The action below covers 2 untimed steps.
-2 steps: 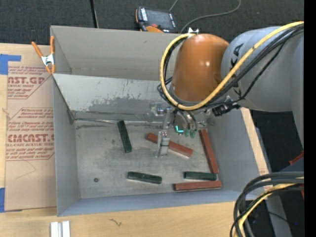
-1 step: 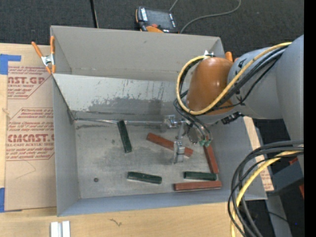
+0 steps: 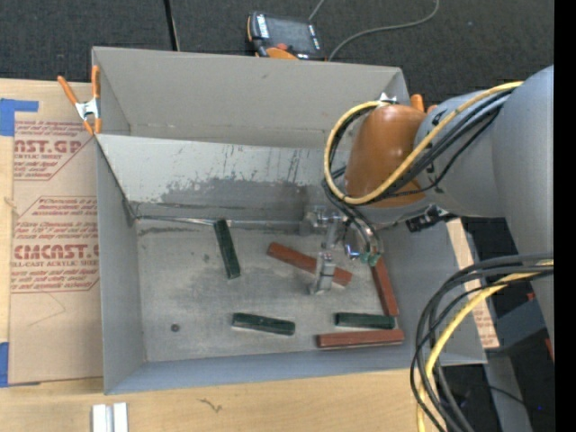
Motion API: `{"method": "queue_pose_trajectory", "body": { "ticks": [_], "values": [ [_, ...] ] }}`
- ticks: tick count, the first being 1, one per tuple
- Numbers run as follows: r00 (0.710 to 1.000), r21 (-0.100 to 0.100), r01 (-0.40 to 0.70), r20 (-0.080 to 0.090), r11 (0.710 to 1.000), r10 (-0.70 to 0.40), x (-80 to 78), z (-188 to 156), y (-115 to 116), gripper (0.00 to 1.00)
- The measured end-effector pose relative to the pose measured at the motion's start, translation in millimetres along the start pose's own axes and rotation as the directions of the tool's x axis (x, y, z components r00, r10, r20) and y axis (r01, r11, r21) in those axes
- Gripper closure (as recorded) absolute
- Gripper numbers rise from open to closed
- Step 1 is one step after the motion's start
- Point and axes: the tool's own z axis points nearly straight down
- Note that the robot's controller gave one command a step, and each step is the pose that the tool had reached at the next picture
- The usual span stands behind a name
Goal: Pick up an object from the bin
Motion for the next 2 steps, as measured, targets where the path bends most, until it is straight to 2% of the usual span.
{"method": "queue_pose_trajectory", "body": {
  "ticks": [1, 2],
  "values": [
    [1.0, -0.001, 0.0, 0.001, 1.0, 0.0, -0.5, -1.3, 0.5, 1.0],
    [0.998, 0.002, 0.066, 0.01, 0.998, -0.066, 8.1, -161.1, -7.9, 1.0]
  ]
}}
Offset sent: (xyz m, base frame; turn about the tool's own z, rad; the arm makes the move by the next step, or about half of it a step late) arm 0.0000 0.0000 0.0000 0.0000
